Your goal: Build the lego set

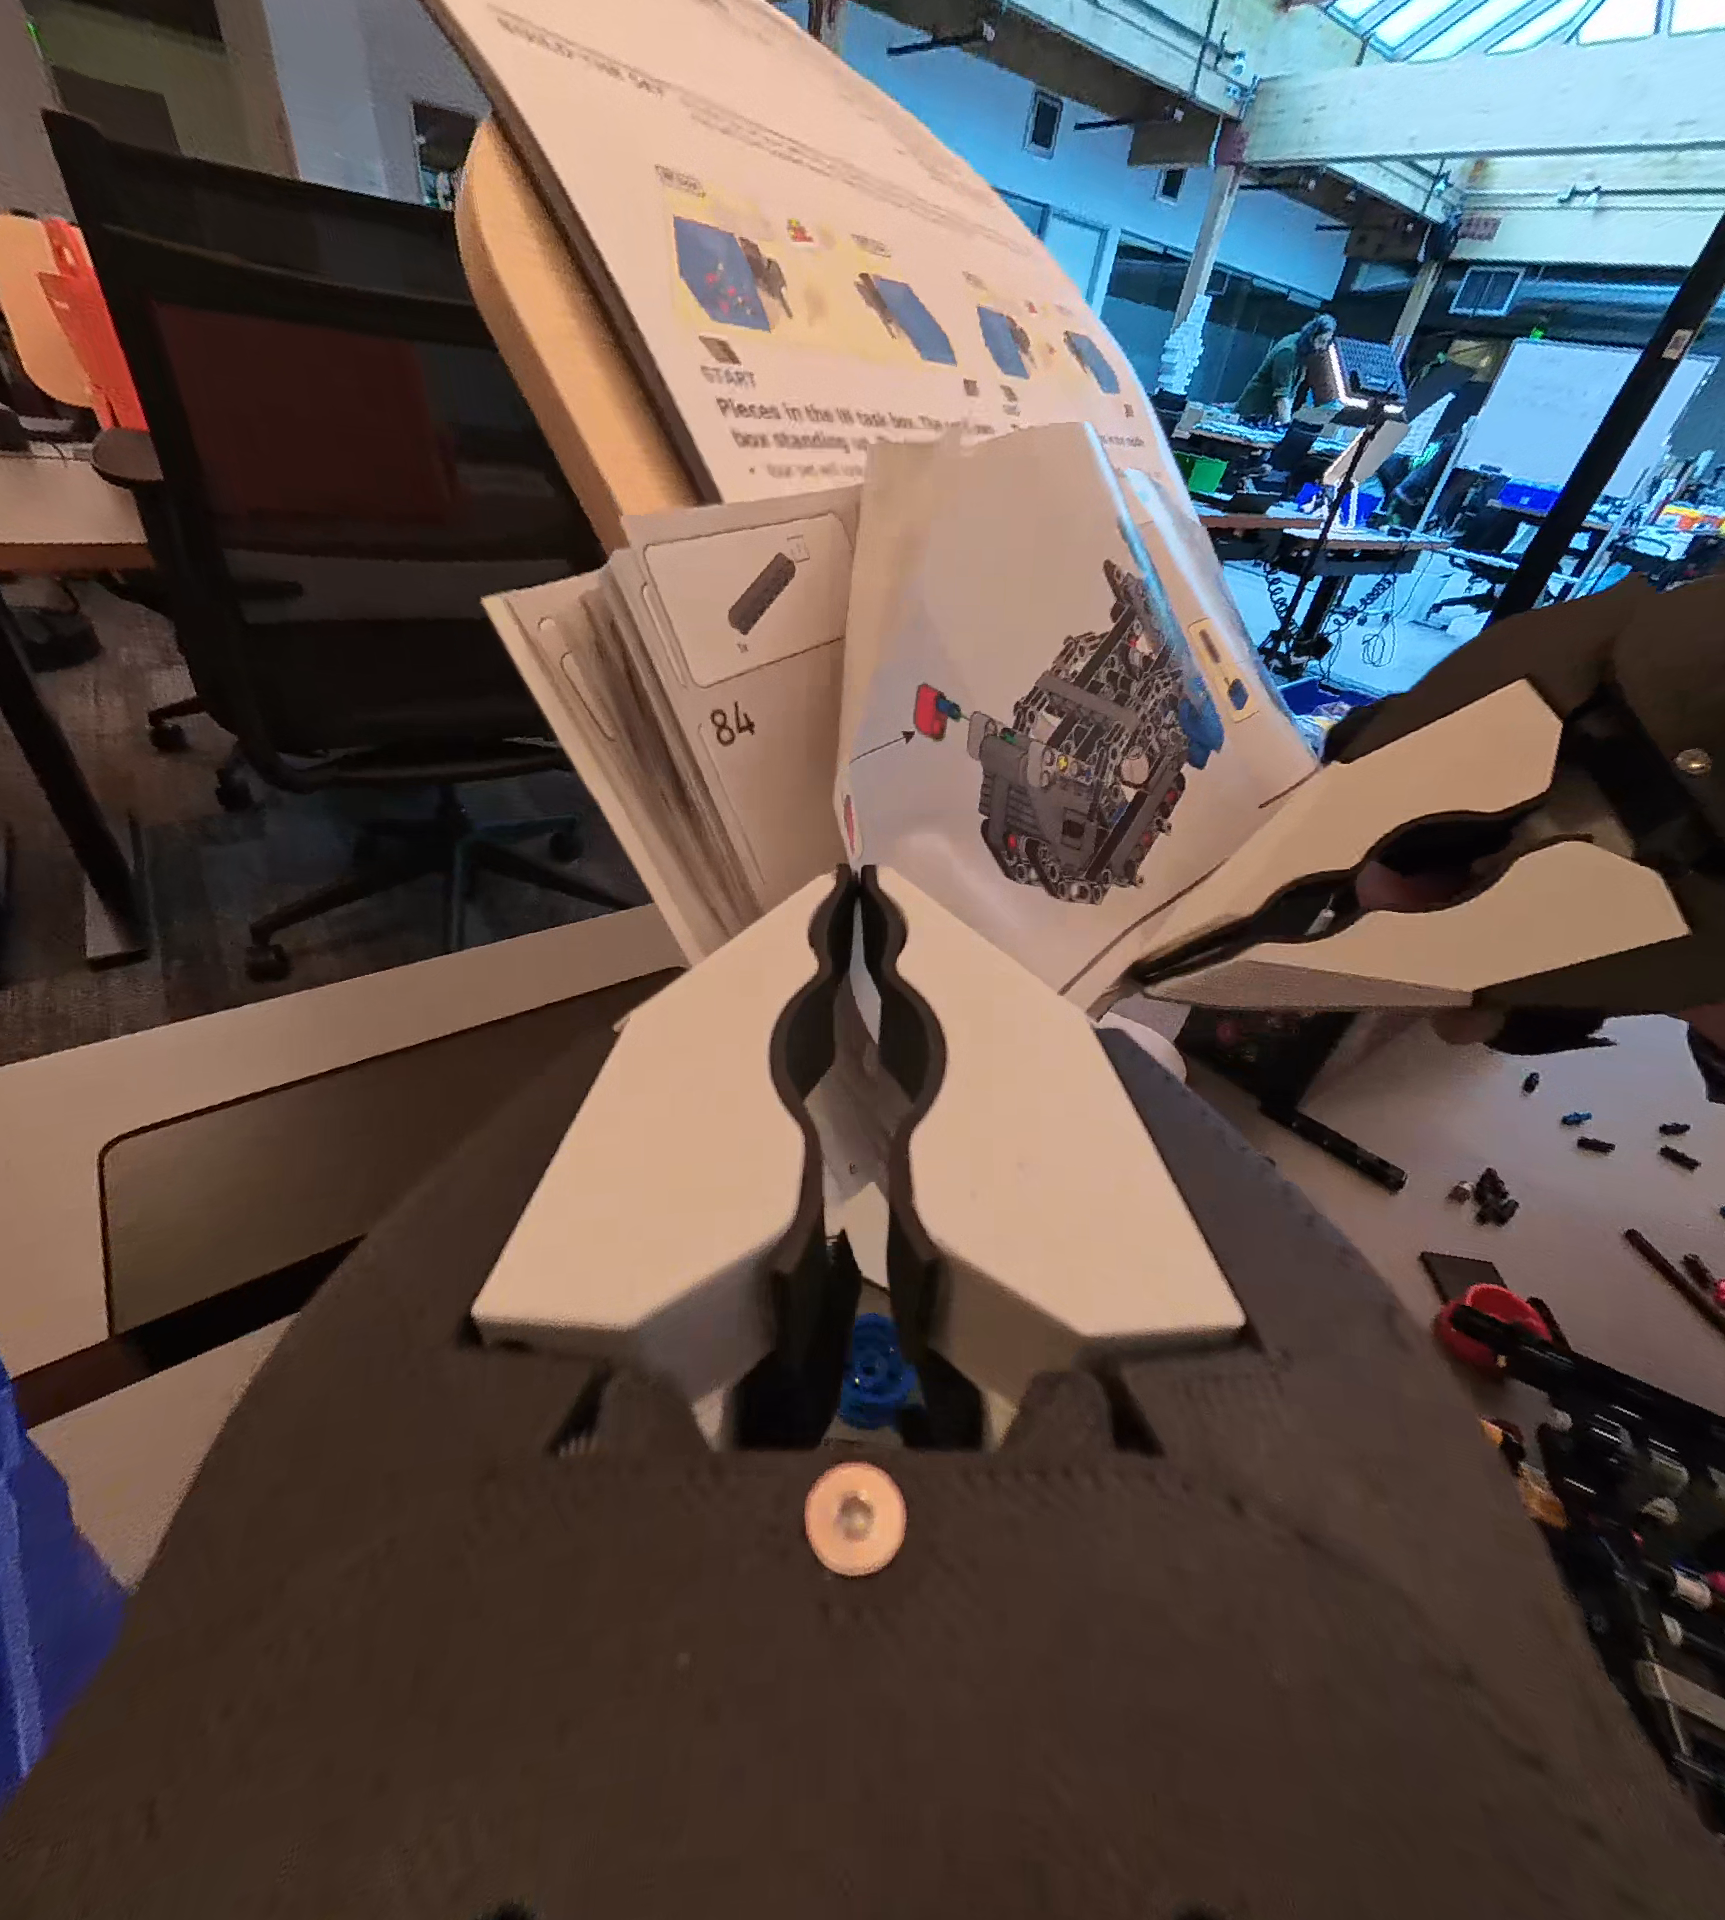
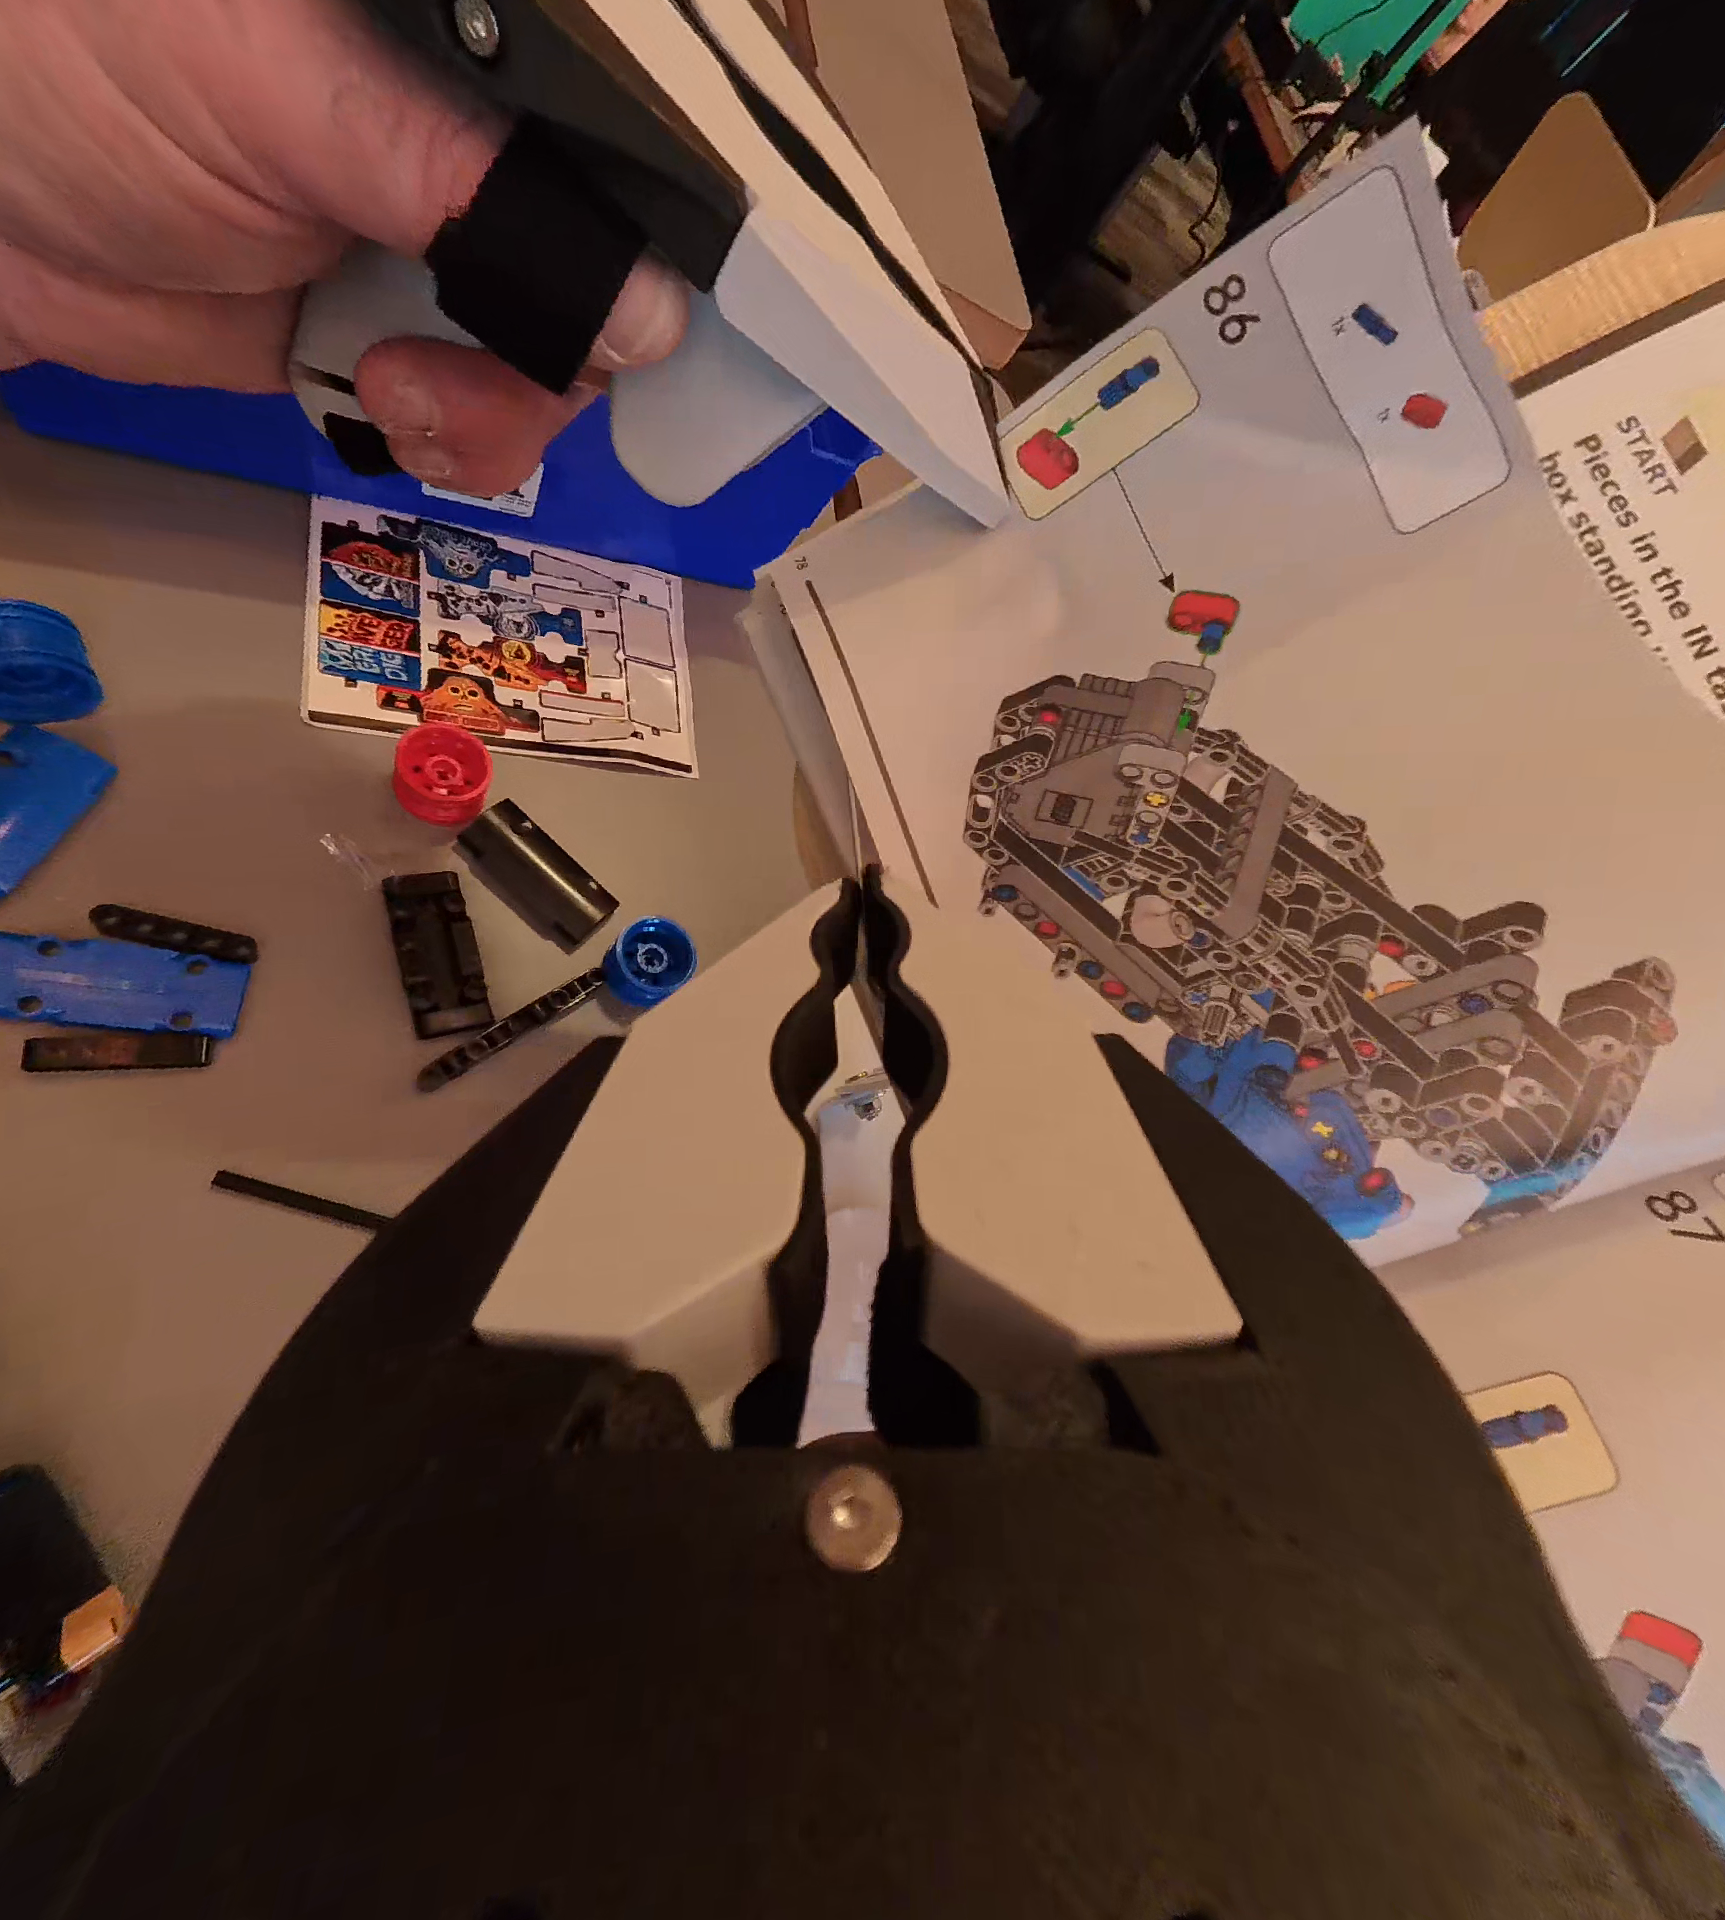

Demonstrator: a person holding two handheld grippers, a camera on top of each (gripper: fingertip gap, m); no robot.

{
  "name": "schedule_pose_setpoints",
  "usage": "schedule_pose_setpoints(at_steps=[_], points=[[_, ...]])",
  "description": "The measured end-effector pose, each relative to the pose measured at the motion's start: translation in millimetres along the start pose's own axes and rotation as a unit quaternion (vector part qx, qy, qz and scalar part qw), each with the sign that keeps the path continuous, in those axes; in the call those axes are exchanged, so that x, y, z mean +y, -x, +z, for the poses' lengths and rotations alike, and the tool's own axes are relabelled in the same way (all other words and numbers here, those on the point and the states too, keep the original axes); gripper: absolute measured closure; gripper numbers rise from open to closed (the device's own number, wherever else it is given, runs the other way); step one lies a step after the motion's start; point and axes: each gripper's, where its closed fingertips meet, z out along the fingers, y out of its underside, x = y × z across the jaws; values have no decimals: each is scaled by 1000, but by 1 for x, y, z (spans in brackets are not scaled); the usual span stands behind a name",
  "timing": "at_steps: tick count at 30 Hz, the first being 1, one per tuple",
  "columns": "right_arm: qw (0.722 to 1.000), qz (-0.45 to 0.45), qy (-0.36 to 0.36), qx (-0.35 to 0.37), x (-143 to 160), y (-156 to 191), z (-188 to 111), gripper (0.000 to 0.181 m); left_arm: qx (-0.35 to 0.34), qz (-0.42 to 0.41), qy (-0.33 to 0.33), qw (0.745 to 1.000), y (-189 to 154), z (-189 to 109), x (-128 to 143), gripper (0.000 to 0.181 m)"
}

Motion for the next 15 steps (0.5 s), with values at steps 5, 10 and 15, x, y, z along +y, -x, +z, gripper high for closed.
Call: schedule_pose_setpoints(at_steps=[5, 10, 15], points=[[1000, -13, -14, 11, 0, 0, 0, 181, 6, -17, -9, 1000, 1, 1, 1, 181], [999, -35, -33, 1, 1, 4, -1, 181, 17, -42, -21, 999, 3, 2, 2, 181], [998, -51, -40, 6, 1, 5, -2, 181, 25, -53, -28, 998, 4, 2, 1, 181]])
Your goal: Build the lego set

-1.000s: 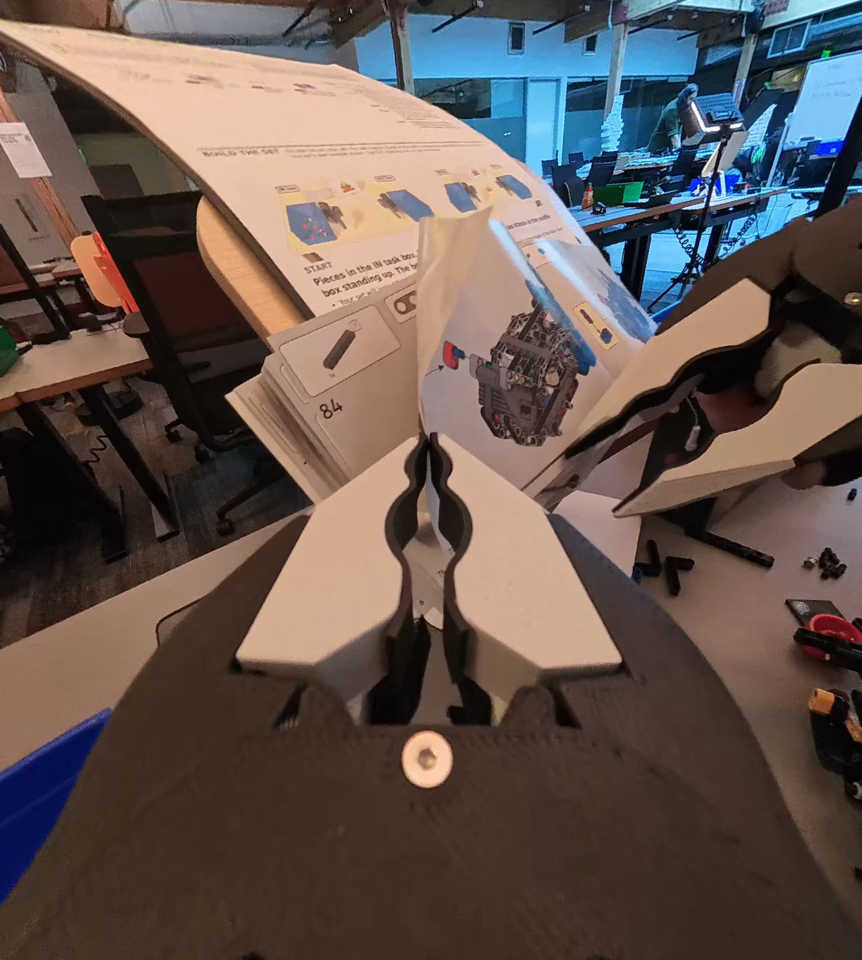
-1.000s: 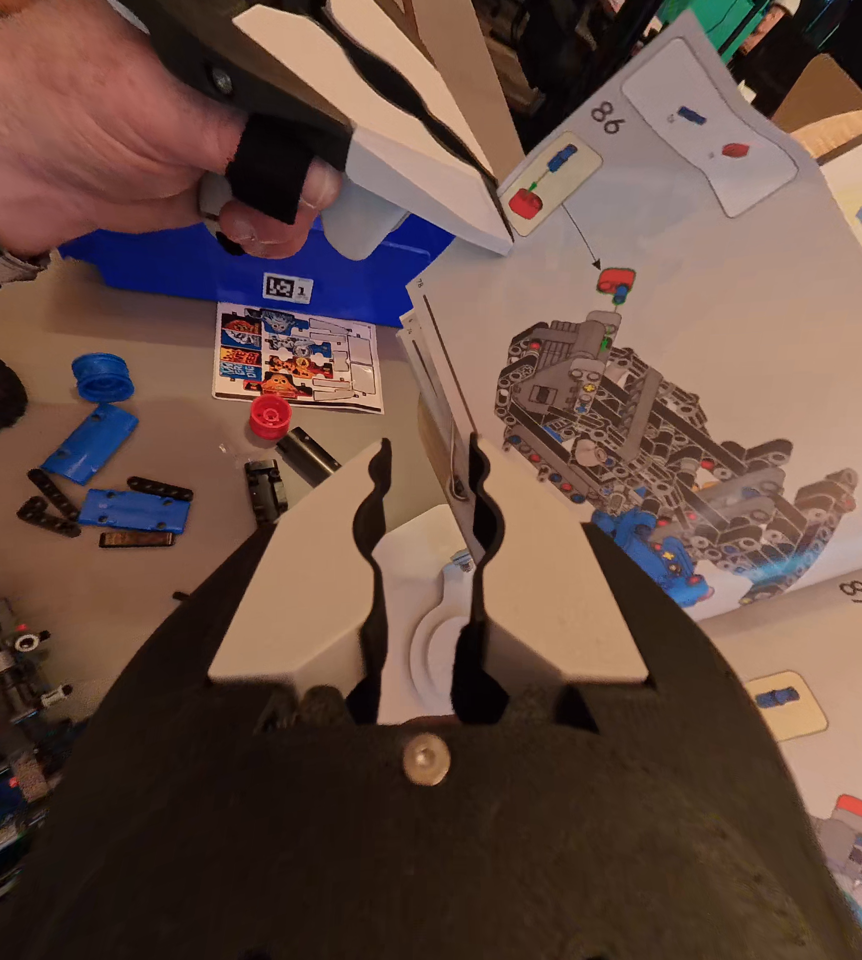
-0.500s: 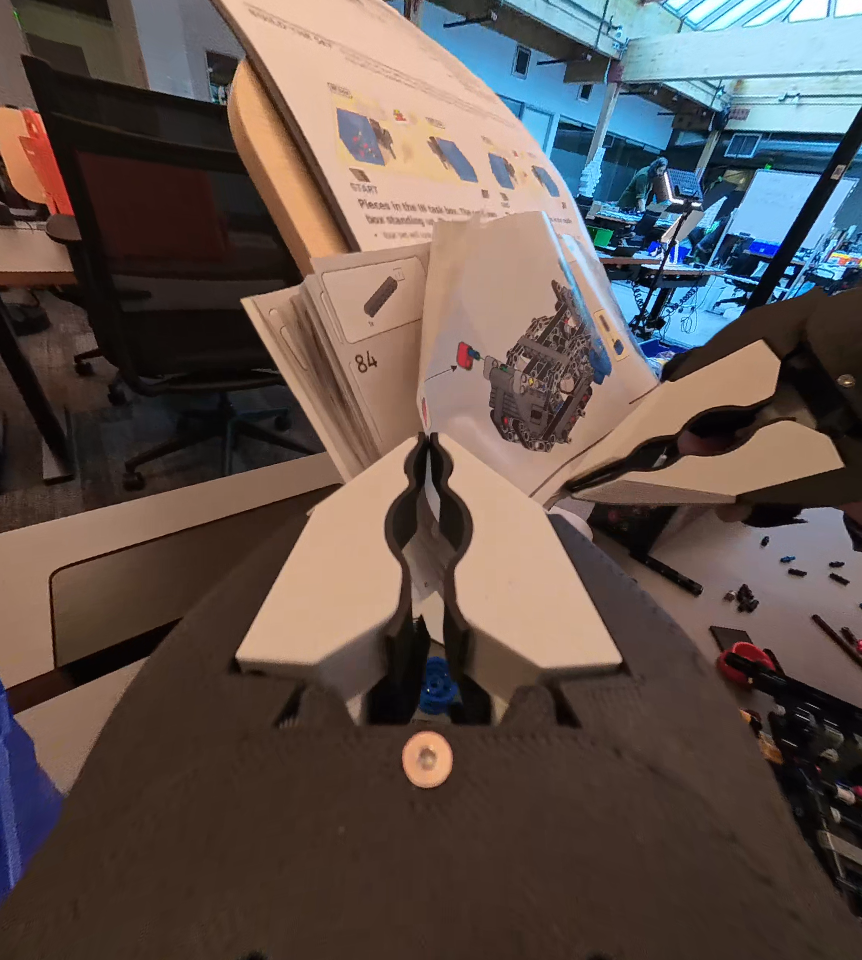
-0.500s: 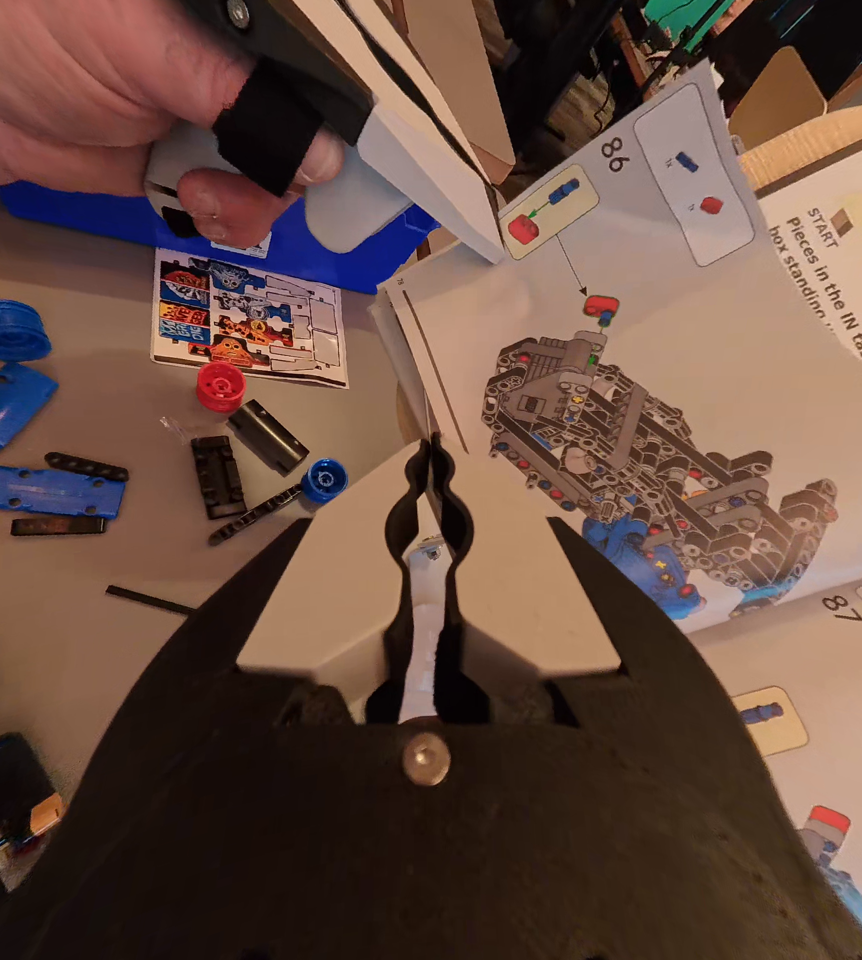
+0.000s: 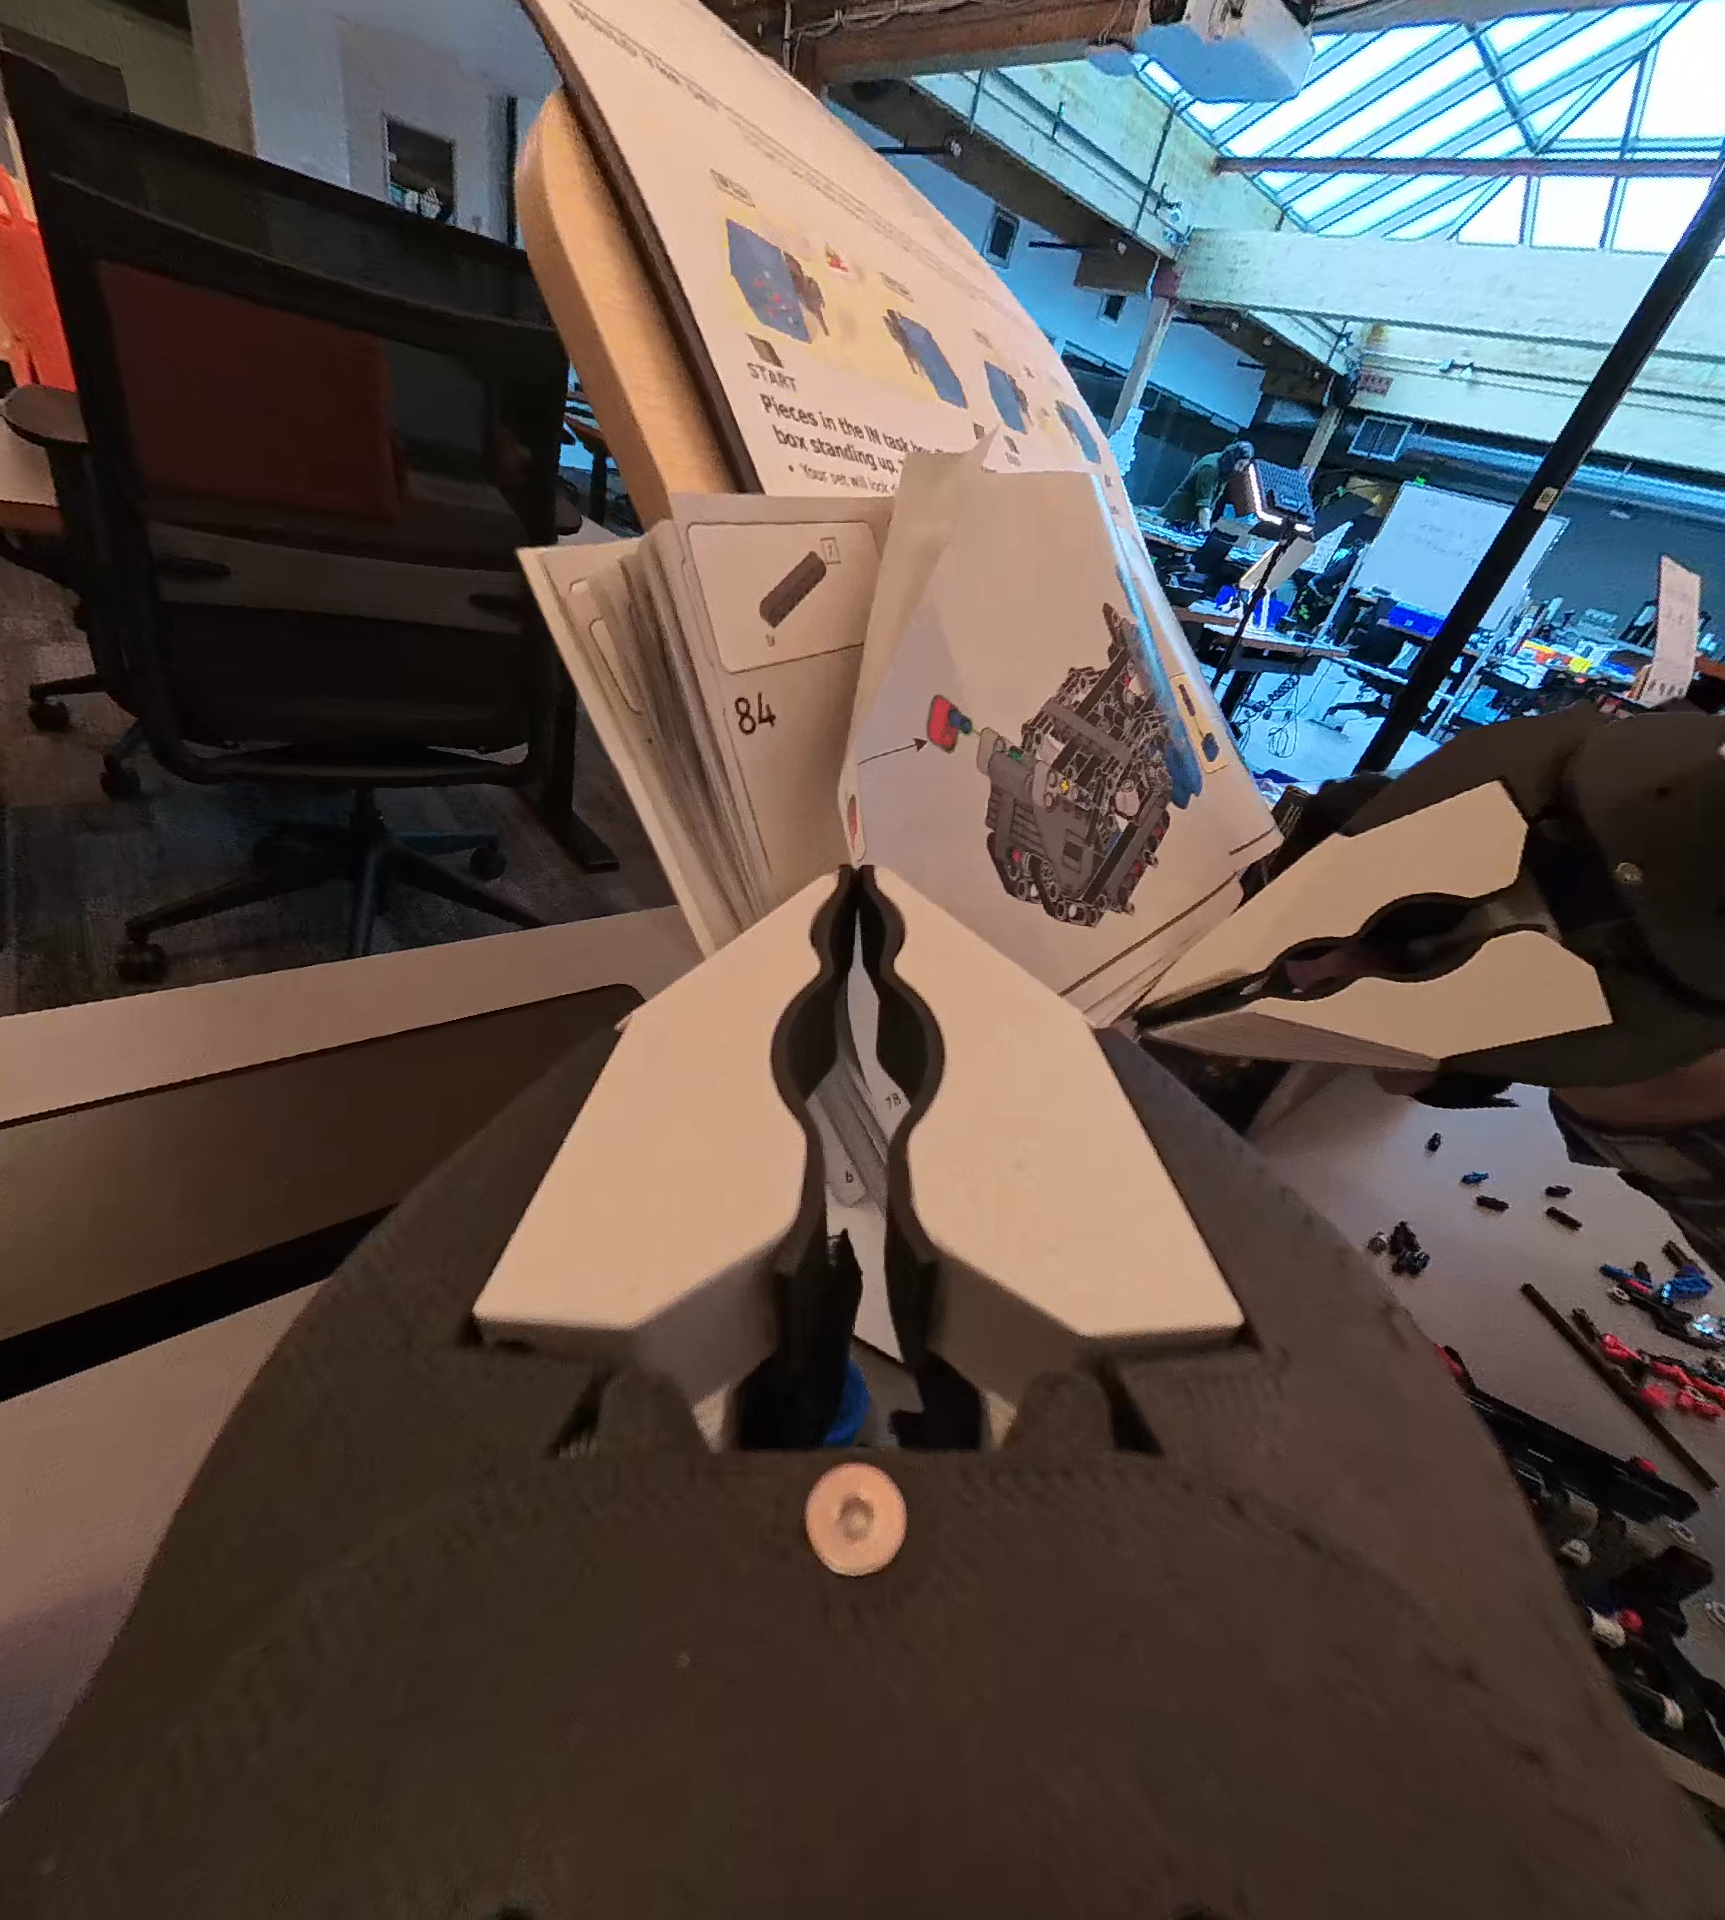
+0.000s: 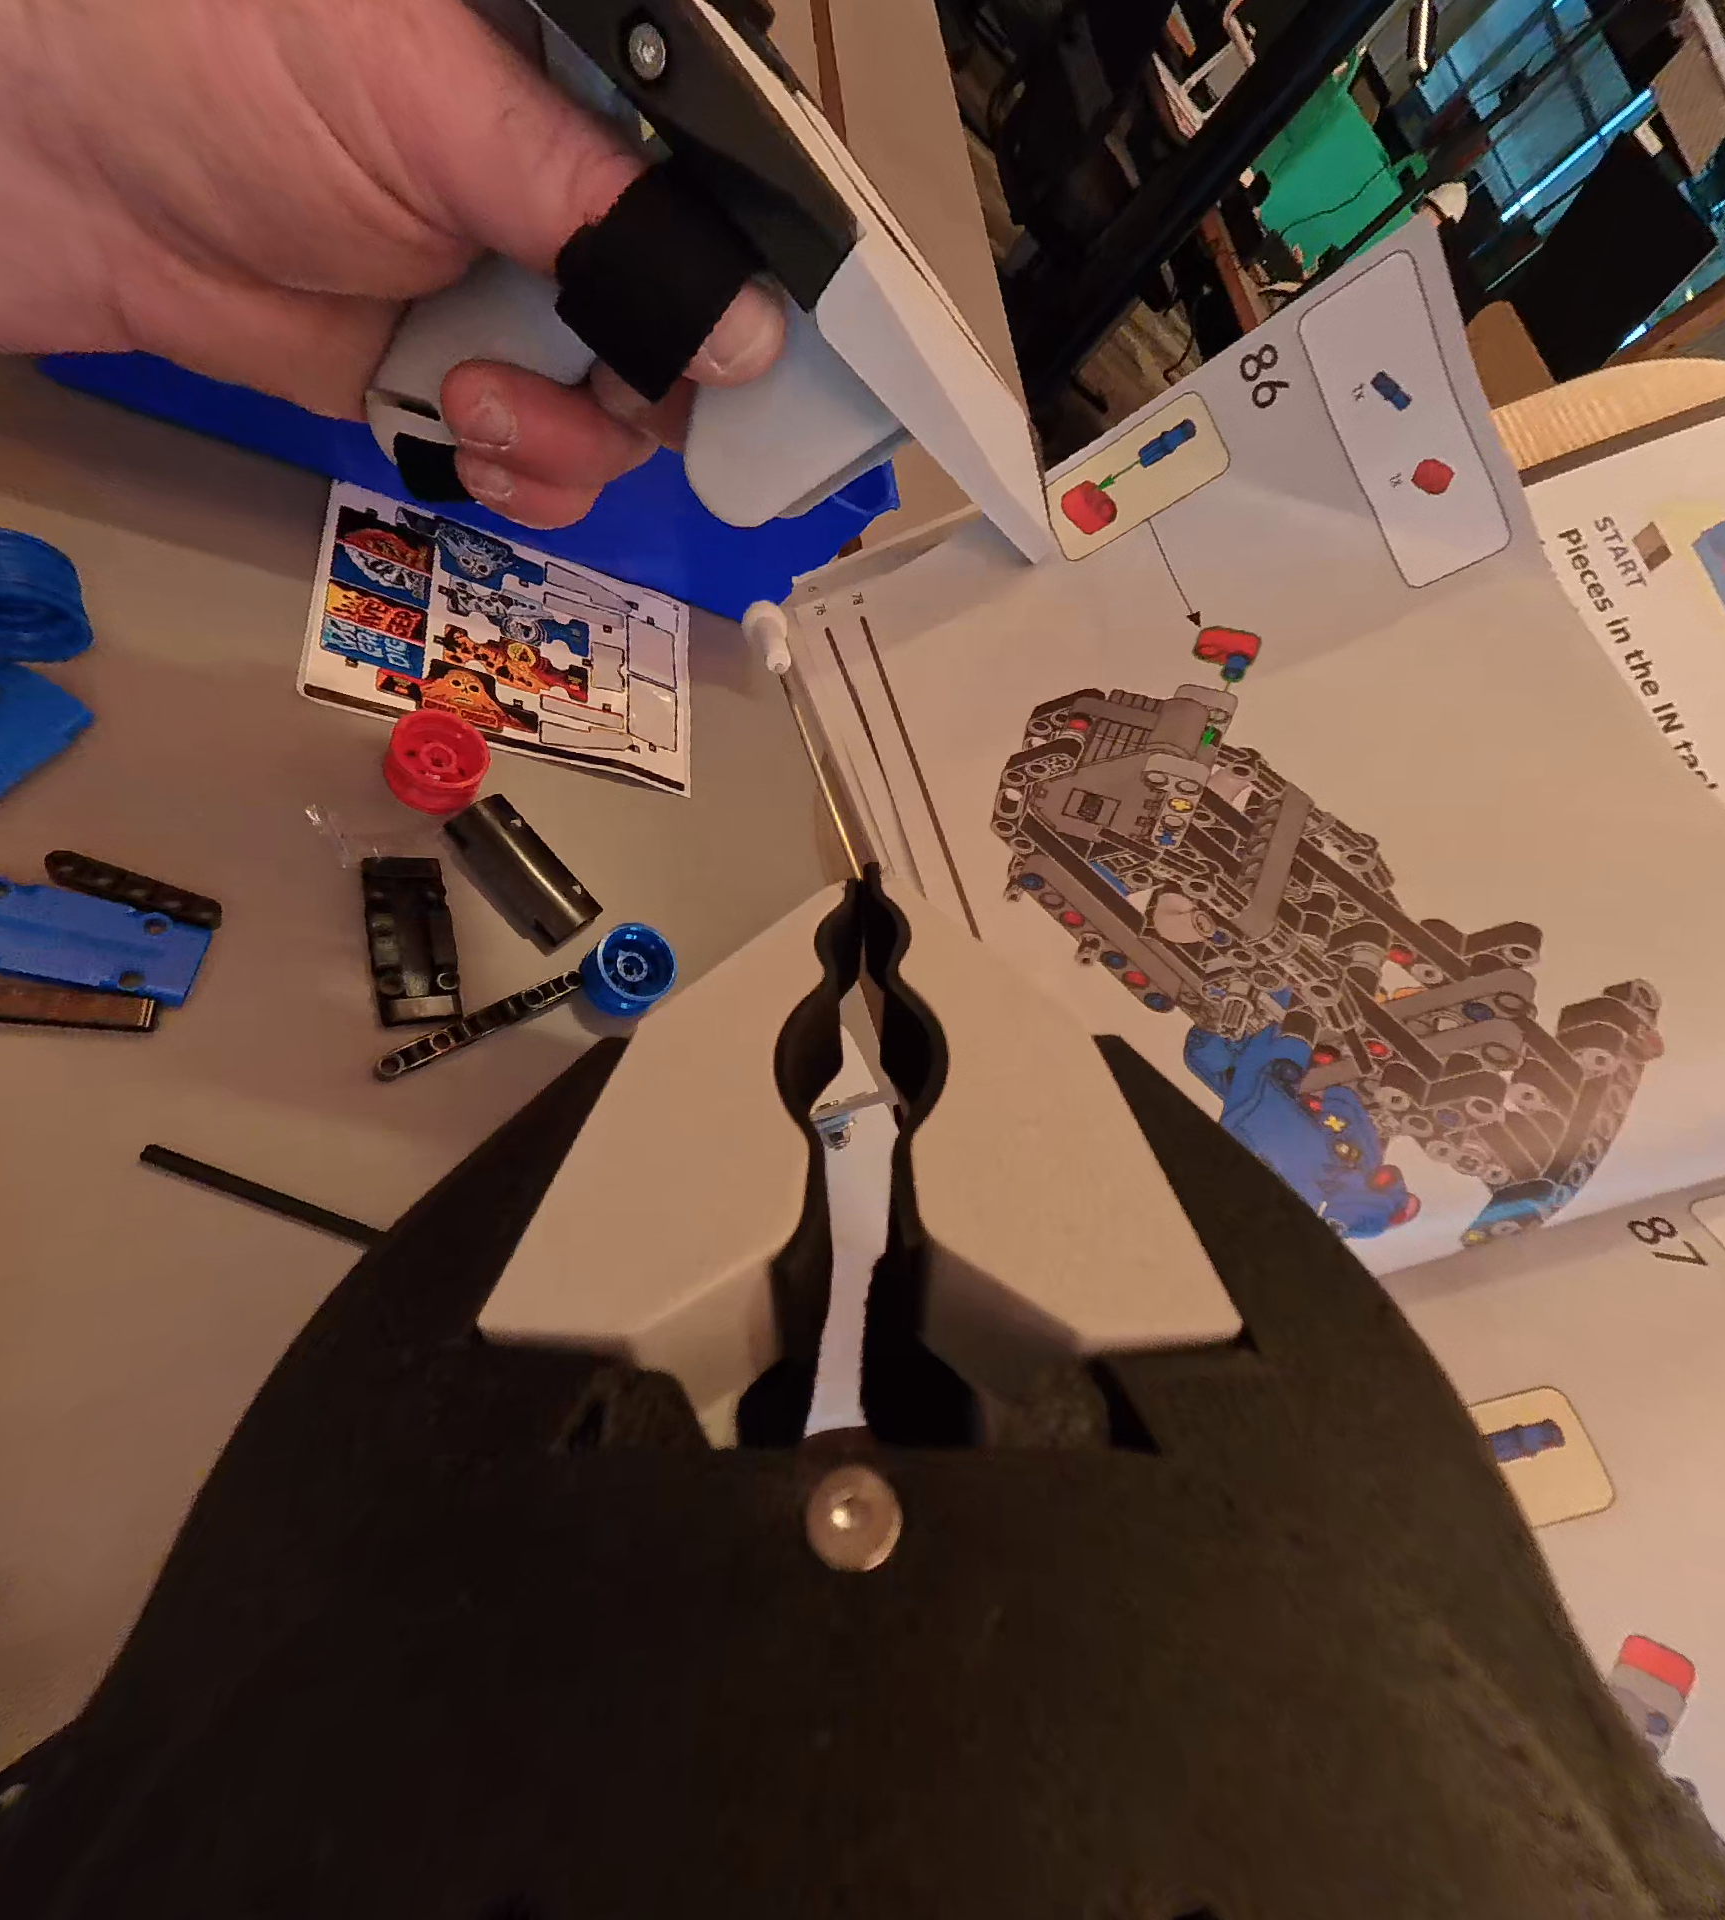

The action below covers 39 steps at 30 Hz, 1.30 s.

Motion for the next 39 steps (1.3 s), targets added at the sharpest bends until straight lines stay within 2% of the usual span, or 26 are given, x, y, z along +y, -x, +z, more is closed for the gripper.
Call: schedule_pose_setpoints(at_steps=[5, 9, 12, 15, 16, 18, 23, 29, 33, 39], points=[[999, 30, -23, 7, -2, -2, -2, 181, -1, 1, 4, 1000, 0, 0, 1, 181], [988, 113, -100, 15, -28, -27, -29, 181, 0, 0, 7, 1000, 0, -1, 2, 181], [992, 105, -71, -5, -20, -24, -28, 181, 2, -3, 5, 1000, 0, -1, 2, 181], [999, 45, -28, 7, -11, -10, -15, 181, 2, -3, 9, 1000, 0, -1, 2, 181], [999, 30, -19, 16, -11, -7, -9, 173, 2, -3, 11, 1000, 0, -1, 2, 181], [1000, 6, -8, 24, -14, -2, 0, 168, 2, -2, 16, 1000, -1, -2, 3, 181], [998, -52, 33, 32, -8, 5, 22, 178, 10, -6, 27, 1000, -1, -4, 6, 181], [1000, -8, 17, 16, -10, 4, 20, 181, 20, -27, 16, 999, 1, -5, 5, 181], [998, 55, -17, -3, -15, 1, 16, 181, 18, -24, 17, 999, 0, -5, 5, 181], [987, 154, -44, 8, -18, -14, 15, 181, 27, -29, 16, 999, -1, -5, 5, 181]])
